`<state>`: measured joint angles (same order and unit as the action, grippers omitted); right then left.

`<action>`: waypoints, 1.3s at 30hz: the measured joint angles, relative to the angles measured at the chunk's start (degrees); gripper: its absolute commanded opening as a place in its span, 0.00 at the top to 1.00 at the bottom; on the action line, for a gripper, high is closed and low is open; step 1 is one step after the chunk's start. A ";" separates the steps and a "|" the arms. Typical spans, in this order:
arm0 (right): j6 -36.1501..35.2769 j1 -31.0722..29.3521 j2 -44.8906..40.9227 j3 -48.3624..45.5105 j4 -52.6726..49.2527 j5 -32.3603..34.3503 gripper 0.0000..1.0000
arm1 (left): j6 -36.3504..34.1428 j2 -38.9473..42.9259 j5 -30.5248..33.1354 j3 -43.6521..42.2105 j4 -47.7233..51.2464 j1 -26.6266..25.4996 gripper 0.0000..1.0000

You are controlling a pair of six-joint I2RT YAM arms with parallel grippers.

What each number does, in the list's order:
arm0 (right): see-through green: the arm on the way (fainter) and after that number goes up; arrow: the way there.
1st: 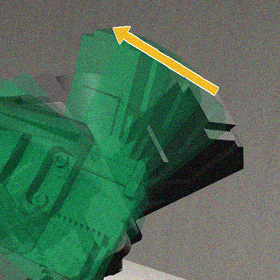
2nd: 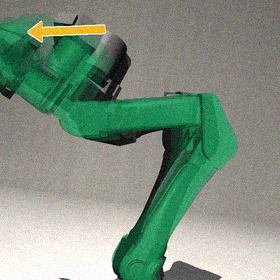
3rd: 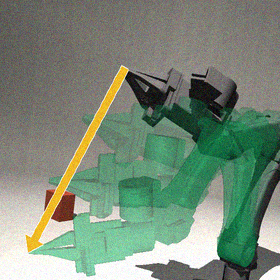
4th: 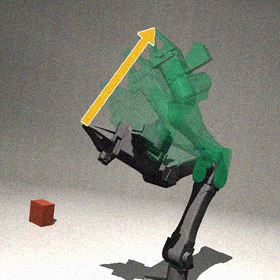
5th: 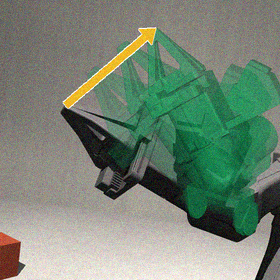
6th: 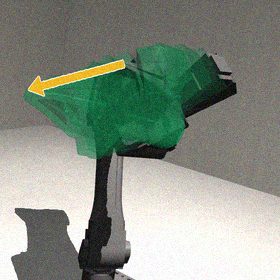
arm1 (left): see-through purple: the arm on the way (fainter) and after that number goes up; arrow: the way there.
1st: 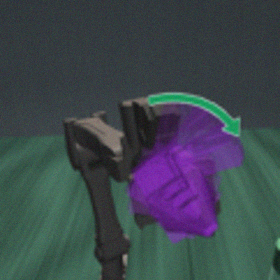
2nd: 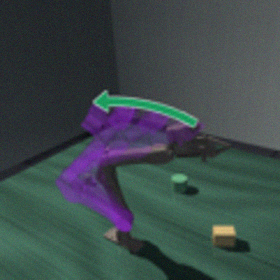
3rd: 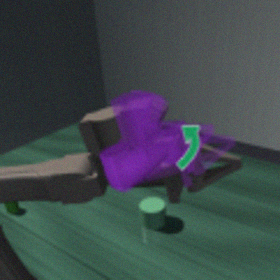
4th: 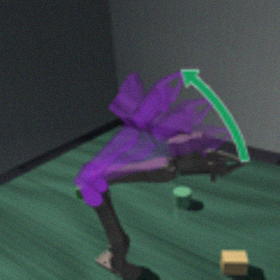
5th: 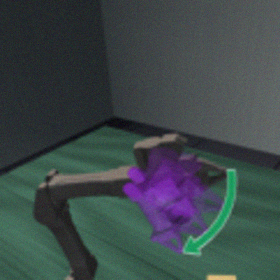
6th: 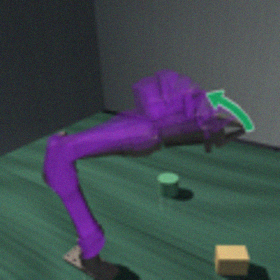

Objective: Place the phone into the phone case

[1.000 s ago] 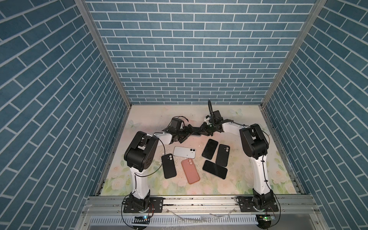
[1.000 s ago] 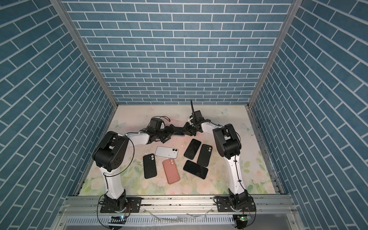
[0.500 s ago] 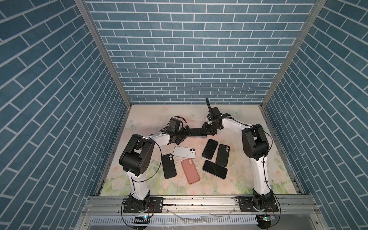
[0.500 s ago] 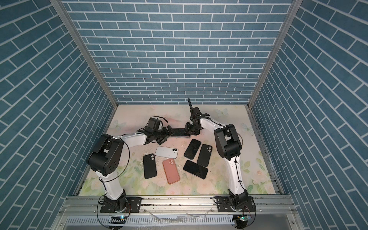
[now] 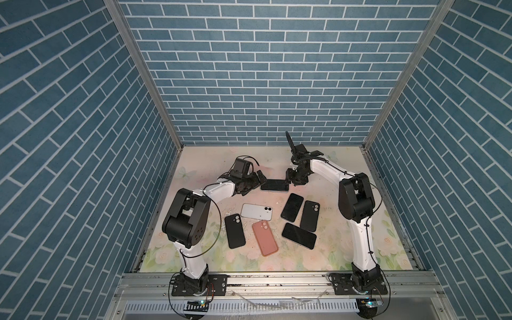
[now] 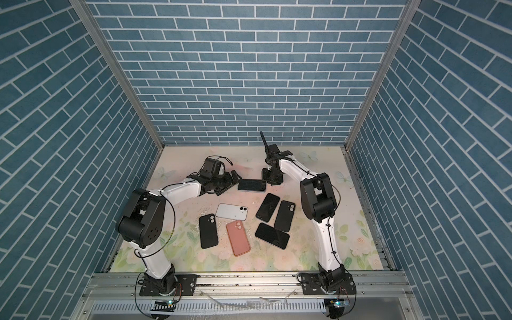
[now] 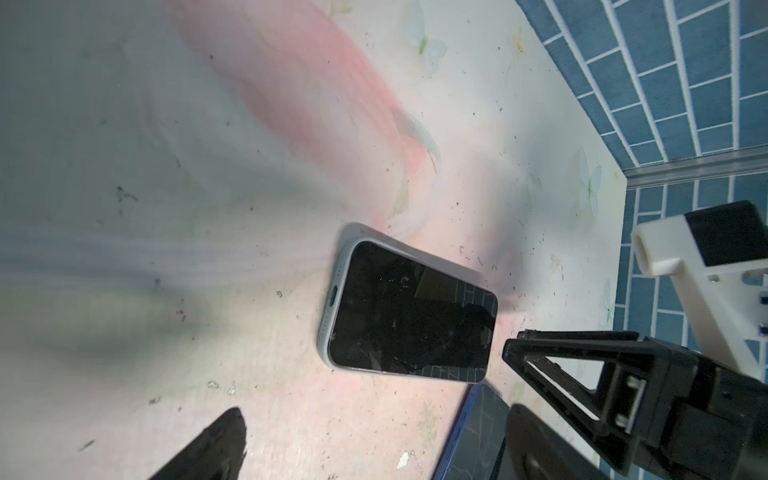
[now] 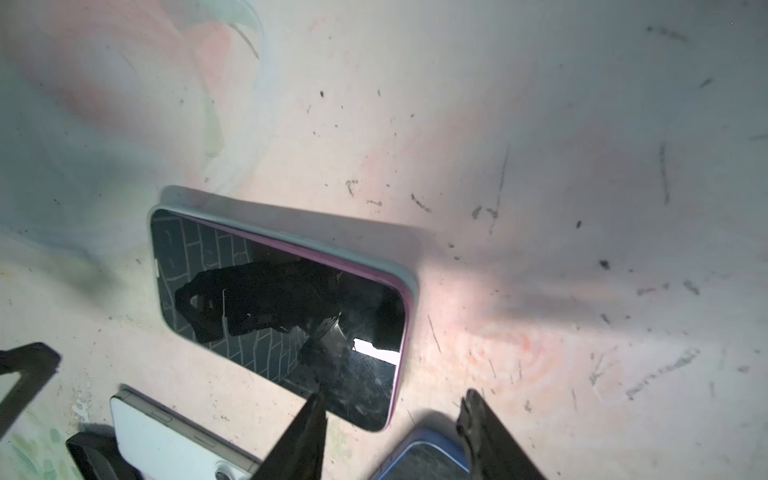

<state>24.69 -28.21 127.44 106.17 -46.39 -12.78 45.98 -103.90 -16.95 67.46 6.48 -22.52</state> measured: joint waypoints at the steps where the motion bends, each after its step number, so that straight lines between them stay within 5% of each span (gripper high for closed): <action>1: -0.24 0.00 0.00 -0.13 0.07 -0.02 0.57 | -1.09 -0.20 0.00 0.96 0.57 0.04 0.04; 10: -0.68 0.04 0.98 -2.03 1.68 -1.42 0.83 | -6.71 -7.72 -2.01 6.56 2.27 1.11 0.11; 18: -0.52 0.11 1.40 -2.03 2.75 -2.89 0.93 | -5.62 -11.87 -2.89 6.82 0.59 1.29 0.22; 23: -0.52 0.33 1.40 -2.38 3.26 -3.13 0.93 | -4.74 -13.55 -3.74 8.09 -1.16 1.29 0.29; 29: -0.55 0.33 1.38 -3.06 4.87 -3.74 0.81 | -4.46 -14.67 -3.72 9.14 -0.96 1.25 0.40; 39: -0.55 0.07 2.29 -2.23 4.92 -3.80 0.77 | -4.39 -15.91 -3.63 10.84 -0.31 1.22 0.44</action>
<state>24.14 -28.14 129.73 103.94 -41.47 -16.58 41.58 -119.81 -20.58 78.30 6.17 -21.30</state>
